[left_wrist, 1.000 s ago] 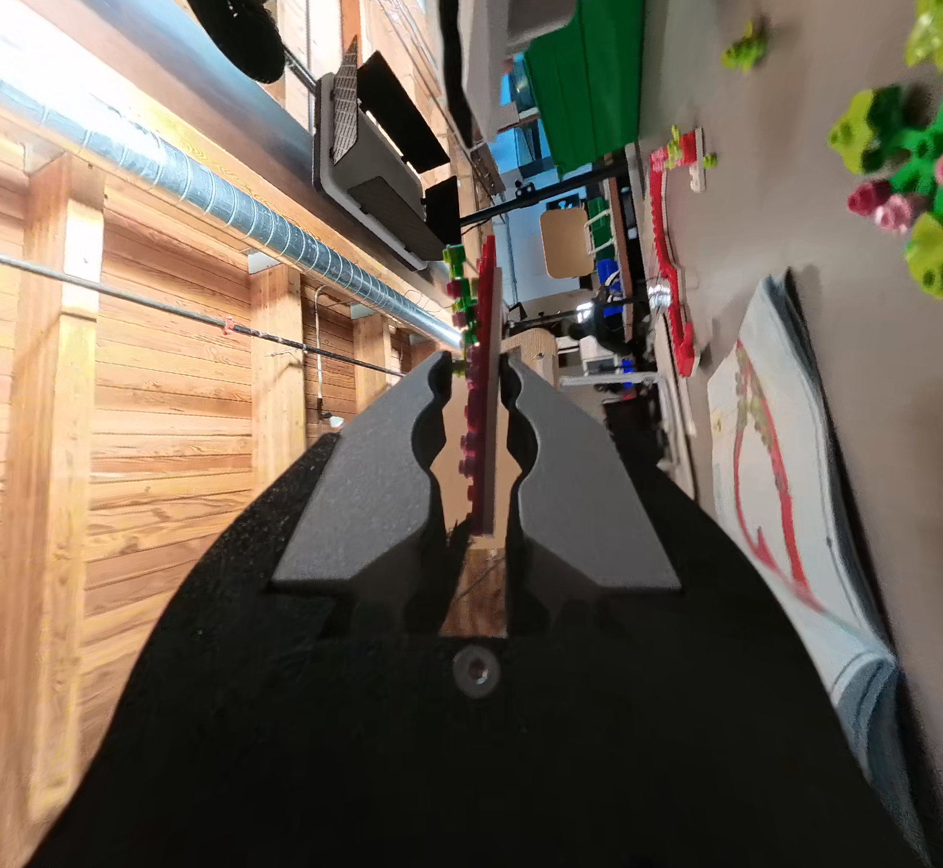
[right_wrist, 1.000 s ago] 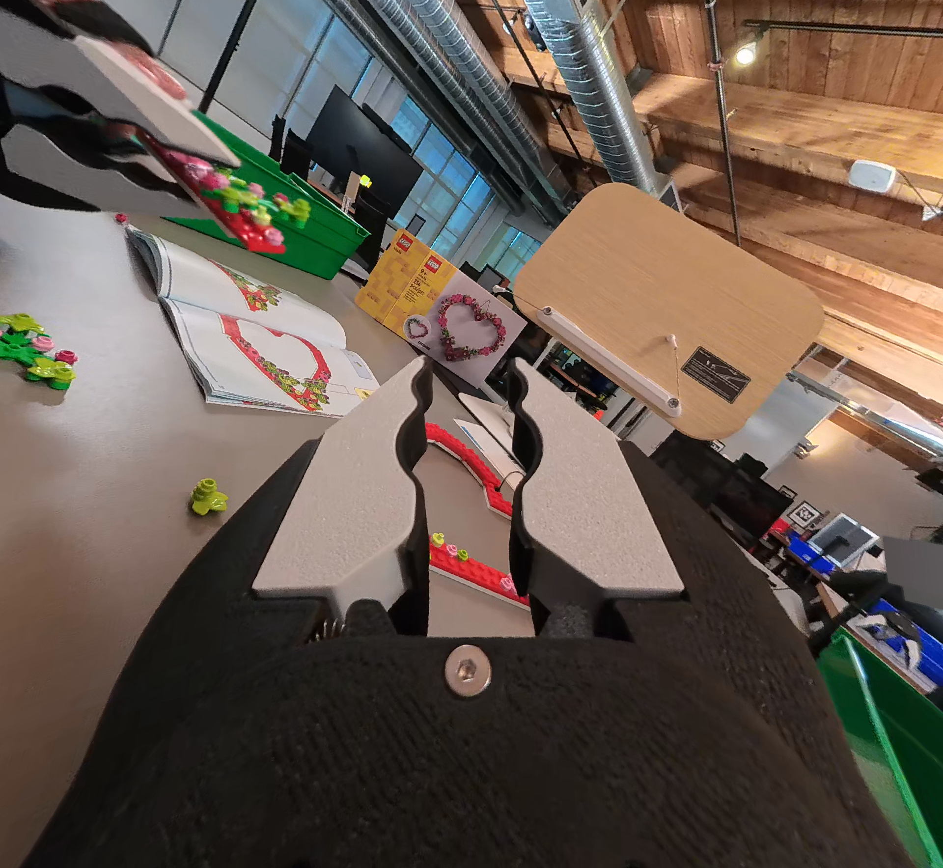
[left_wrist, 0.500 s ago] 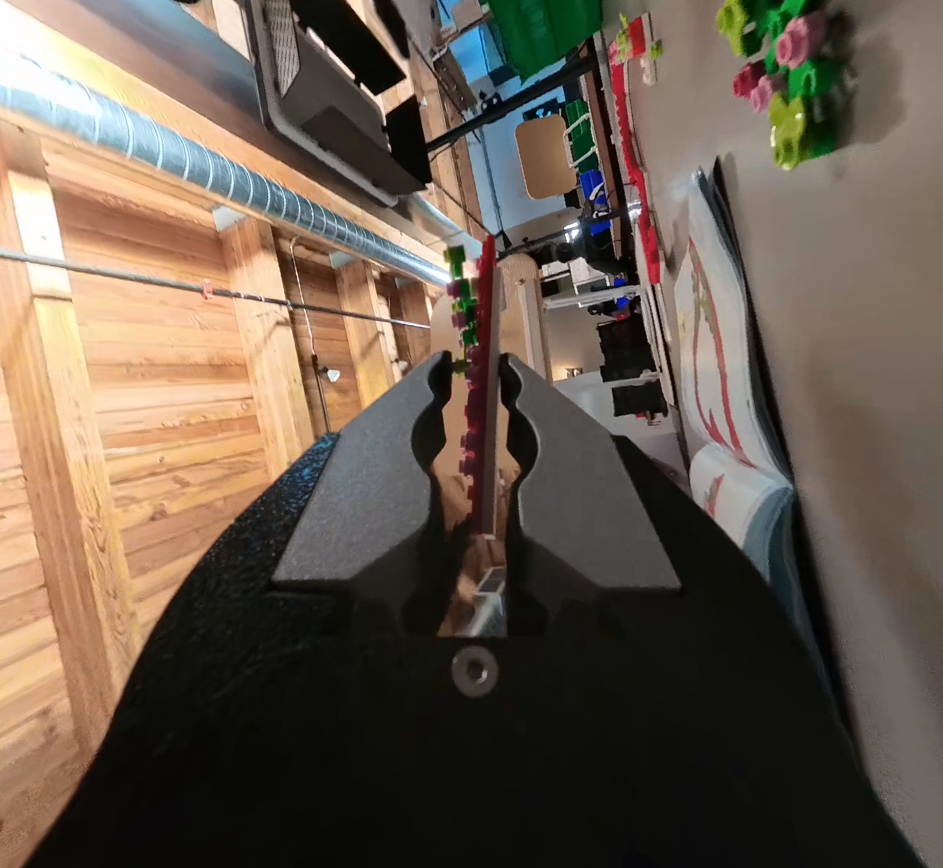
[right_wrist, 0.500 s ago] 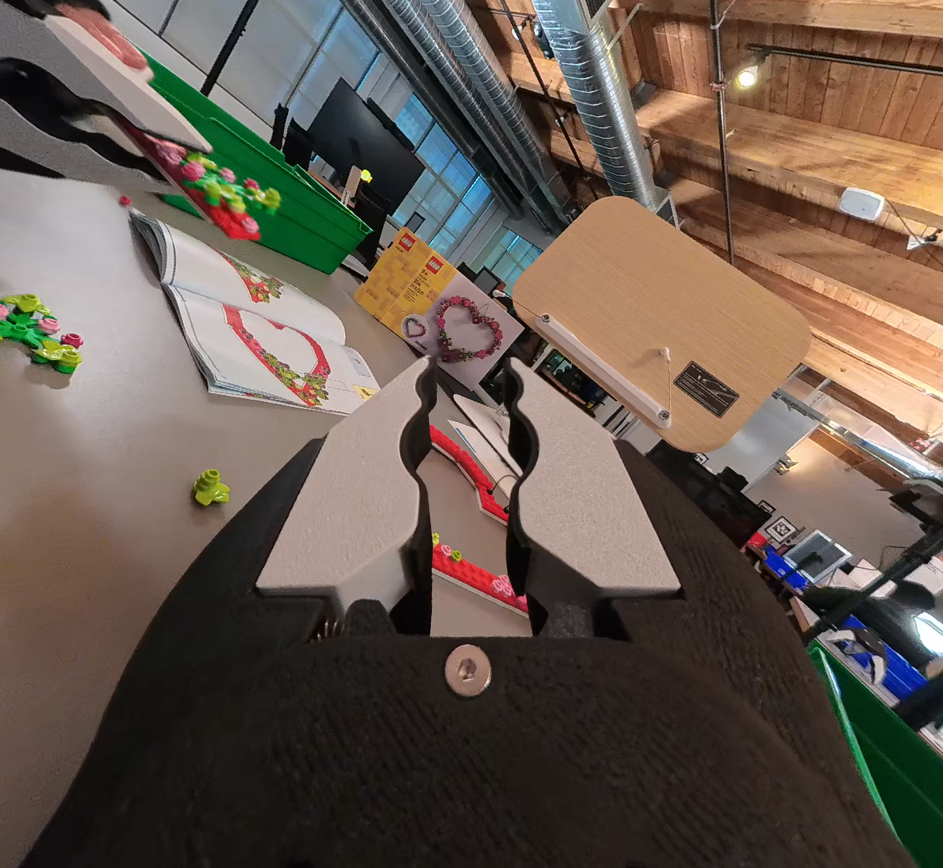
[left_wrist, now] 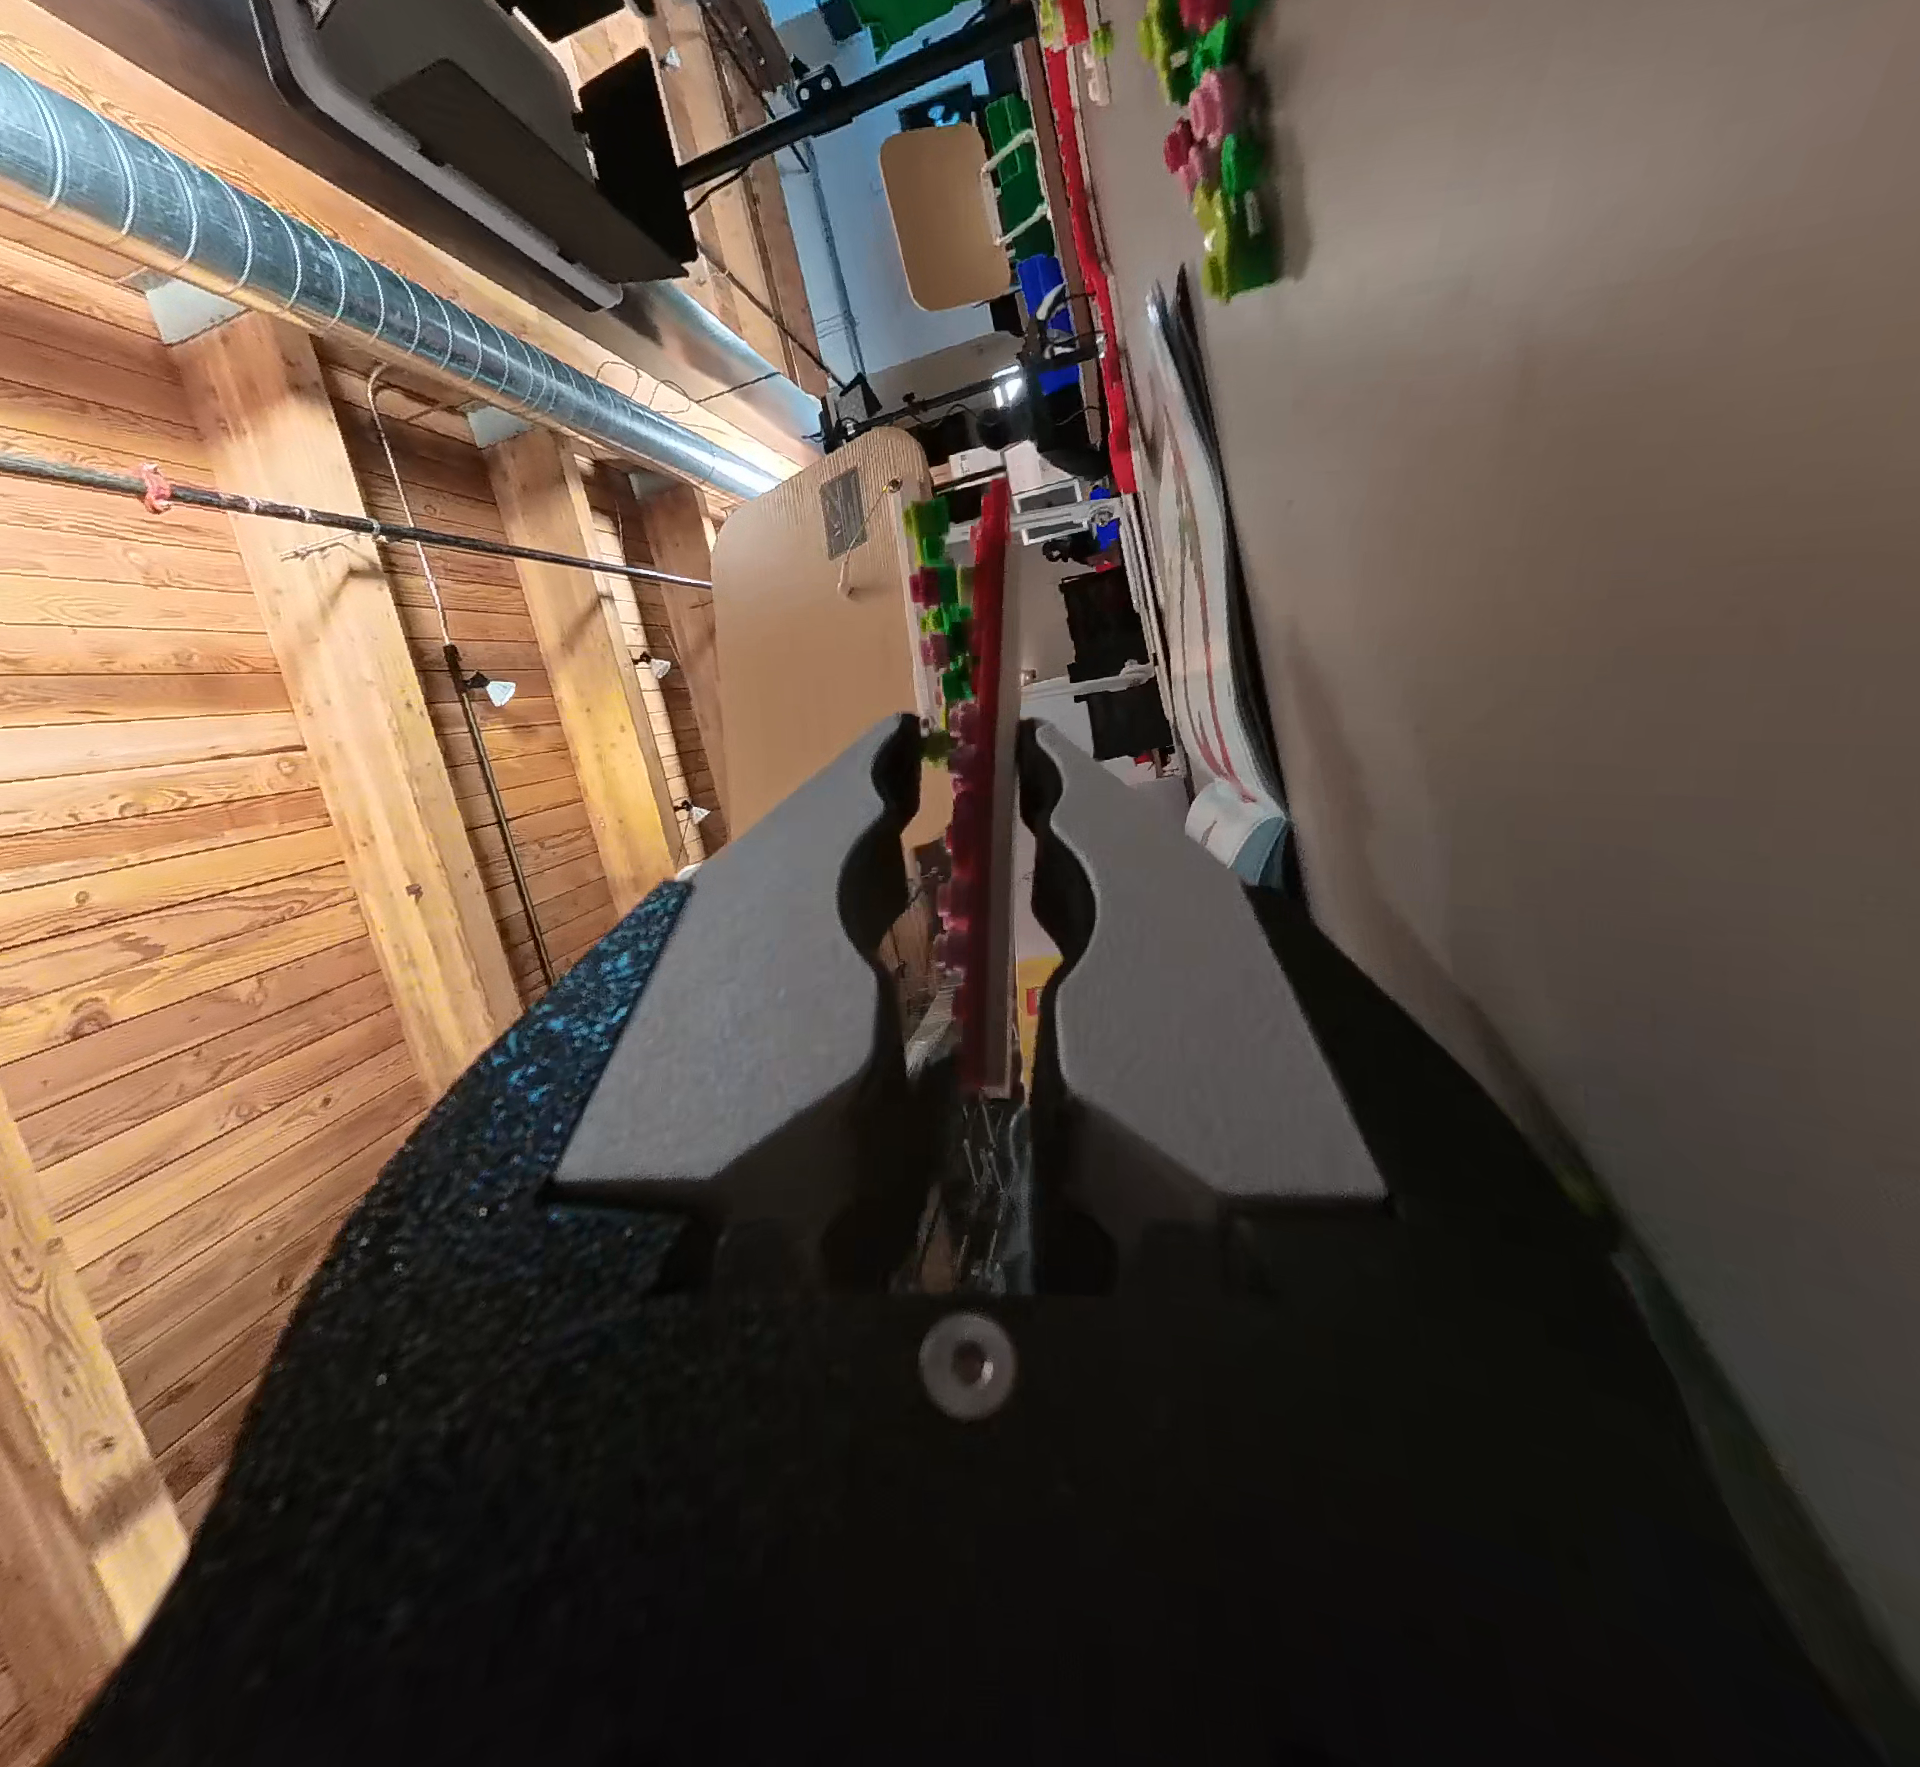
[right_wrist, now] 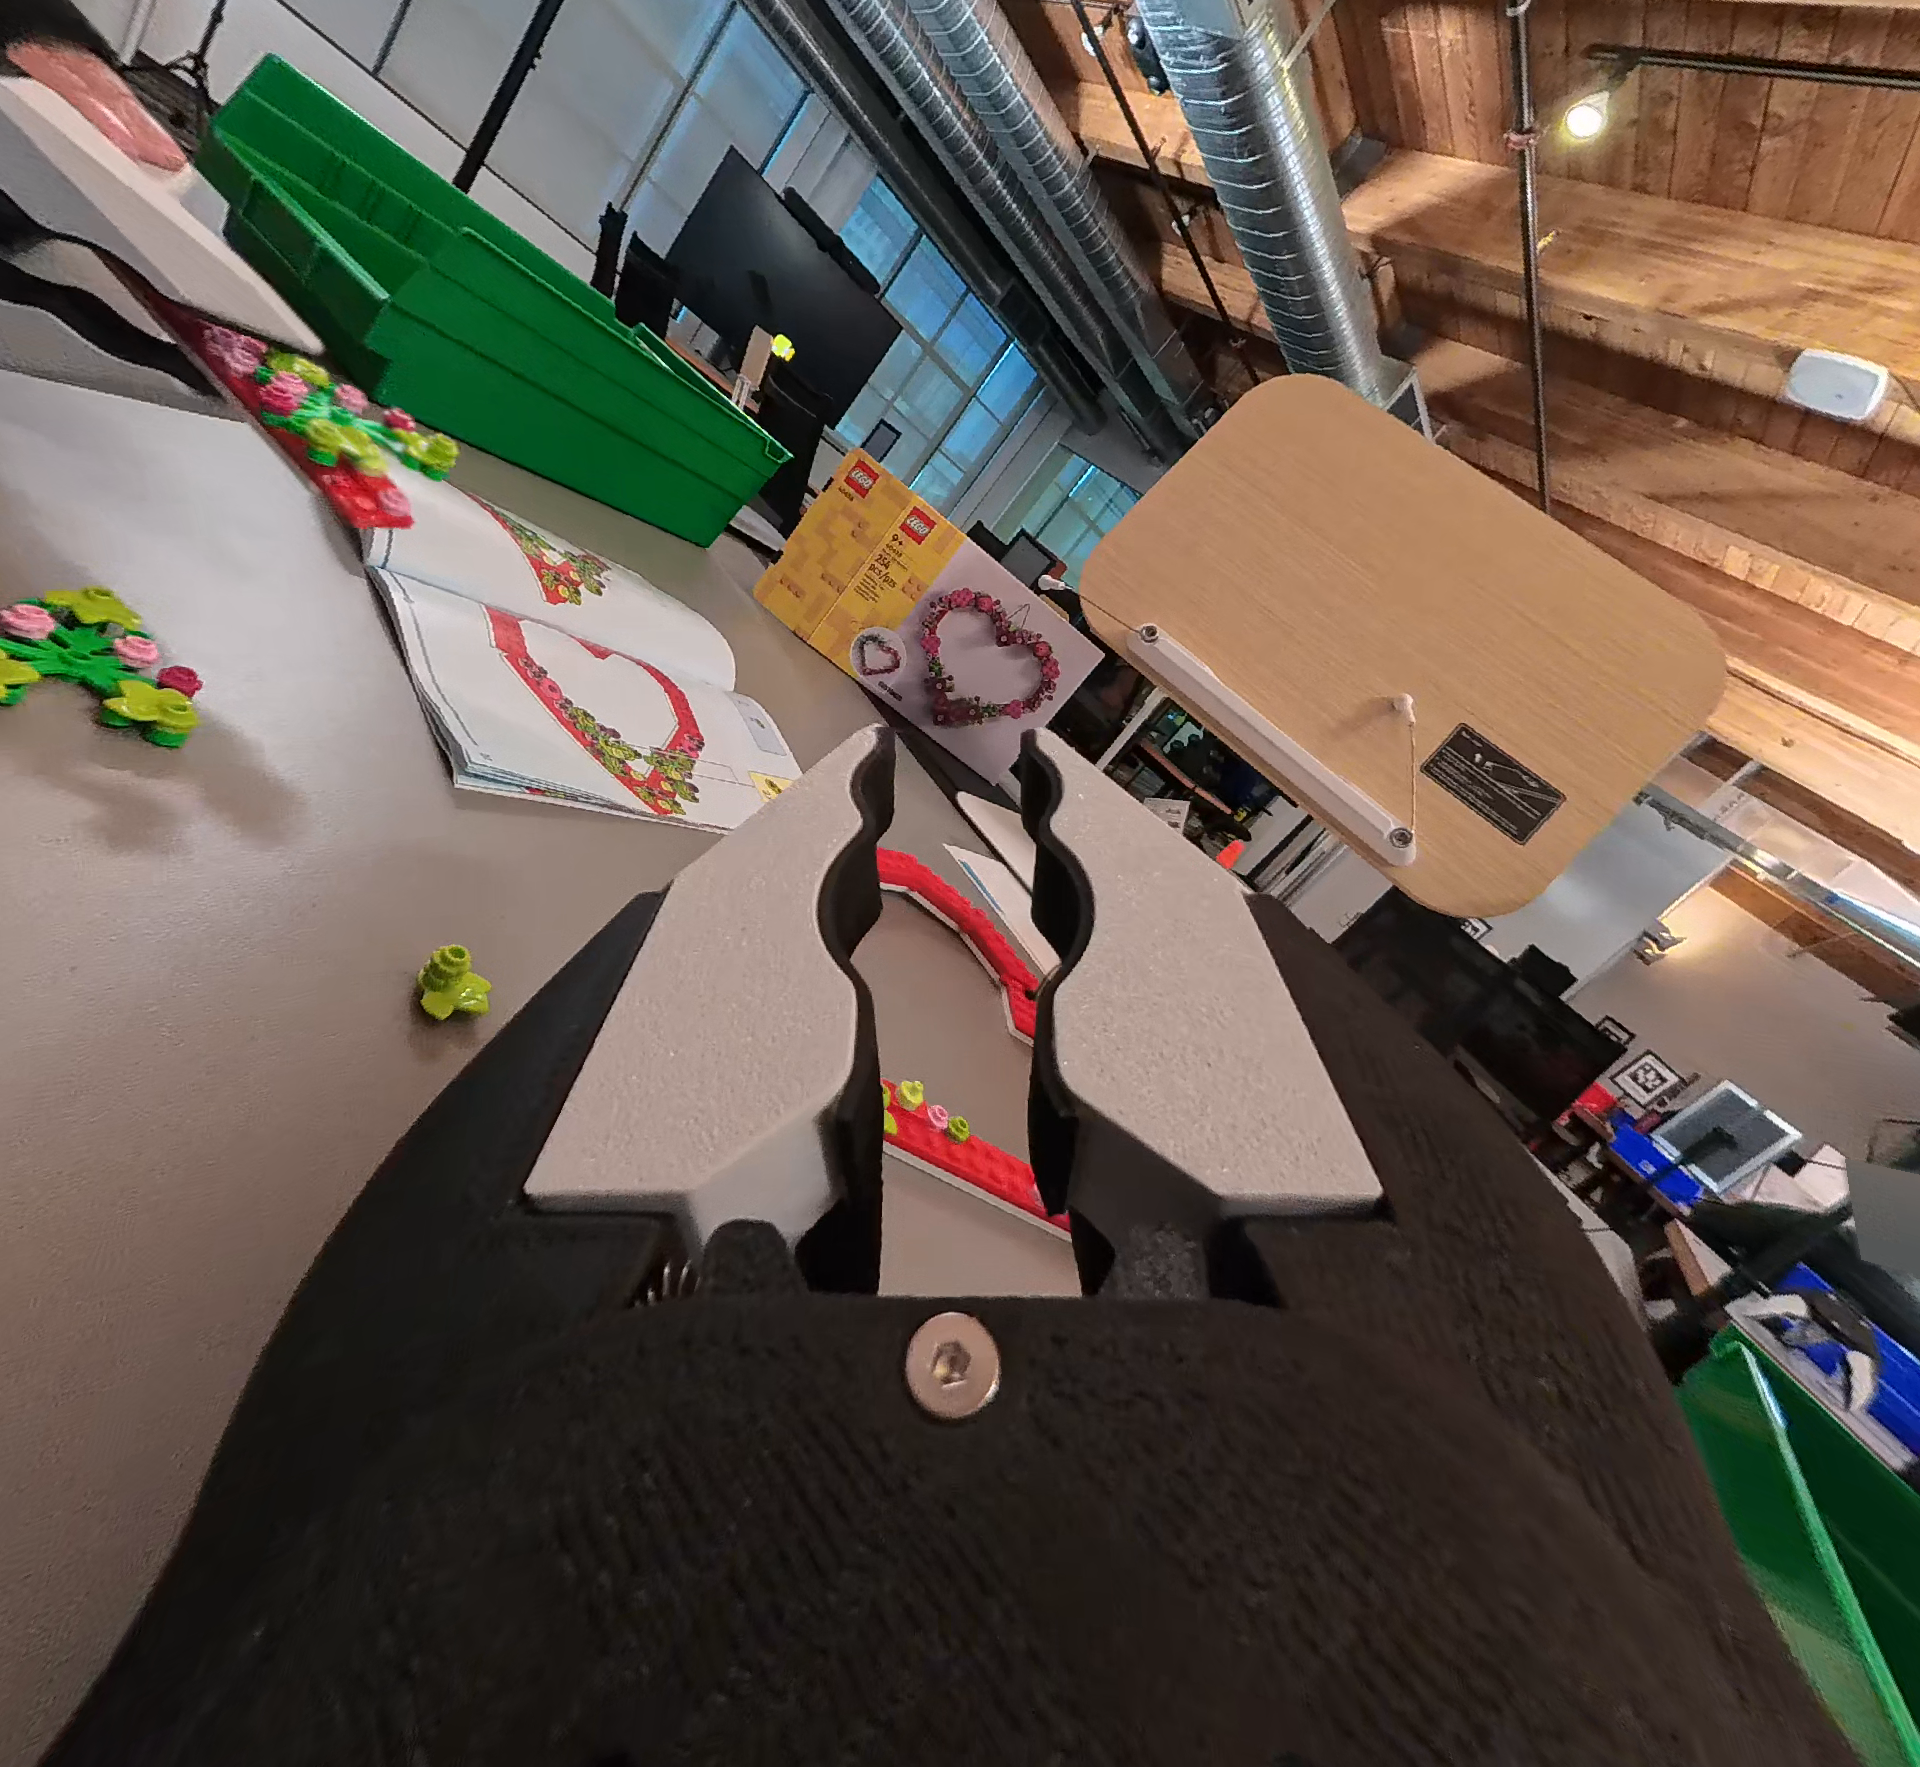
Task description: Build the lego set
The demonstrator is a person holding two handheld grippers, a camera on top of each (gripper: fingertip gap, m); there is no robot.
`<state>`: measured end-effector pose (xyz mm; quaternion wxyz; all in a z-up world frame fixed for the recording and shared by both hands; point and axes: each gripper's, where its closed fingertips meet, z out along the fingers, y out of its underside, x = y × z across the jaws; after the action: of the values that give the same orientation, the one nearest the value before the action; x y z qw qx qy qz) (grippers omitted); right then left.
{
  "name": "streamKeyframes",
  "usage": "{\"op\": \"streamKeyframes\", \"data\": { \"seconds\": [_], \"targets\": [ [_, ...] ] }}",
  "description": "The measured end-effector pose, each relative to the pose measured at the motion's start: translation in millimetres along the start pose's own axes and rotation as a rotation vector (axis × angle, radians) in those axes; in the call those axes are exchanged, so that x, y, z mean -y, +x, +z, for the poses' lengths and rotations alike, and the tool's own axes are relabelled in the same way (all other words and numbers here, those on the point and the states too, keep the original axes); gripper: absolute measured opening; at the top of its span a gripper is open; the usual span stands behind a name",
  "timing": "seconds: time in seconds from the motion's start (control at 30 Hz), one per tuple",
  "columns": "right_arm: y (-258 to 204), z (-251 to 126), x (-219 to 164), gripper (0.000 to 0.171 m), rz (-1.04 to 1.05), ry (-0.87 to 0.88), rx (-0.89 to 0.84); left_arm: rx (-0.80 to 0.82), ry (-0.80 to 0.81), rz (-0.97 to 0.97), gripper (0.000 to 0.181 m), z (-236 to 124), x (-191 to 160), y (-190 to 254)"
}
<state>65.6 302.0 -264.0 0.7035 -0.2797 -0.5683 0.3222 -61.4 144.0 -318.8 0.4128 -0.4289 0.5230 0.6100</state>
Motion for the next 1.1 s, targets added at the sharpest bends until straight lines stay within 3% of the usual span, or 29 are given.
{"op": "streamKeyframes", "data": {
  "seconds": [0.57,0.73,1.1],
  "targets": [
    [-11.8,2.5,-0.5,0.021,-0.007,-0.012,0.057,-0.022,0.034,-0.034,0.015,1.6,3.7,2.8],
    [-34.1,7.9,-1.9,0.016,0.043,-0.033,0.19,-0.023,0.041,-0.184,0.015,5.2,3.4,-3.3],
    [-75.9,3.6,-15.2,0.013,0.154,-0.15,0.567,-0.047,0.071,-0.255,0.016,10.6,11.3,0.6]
  ]
}}
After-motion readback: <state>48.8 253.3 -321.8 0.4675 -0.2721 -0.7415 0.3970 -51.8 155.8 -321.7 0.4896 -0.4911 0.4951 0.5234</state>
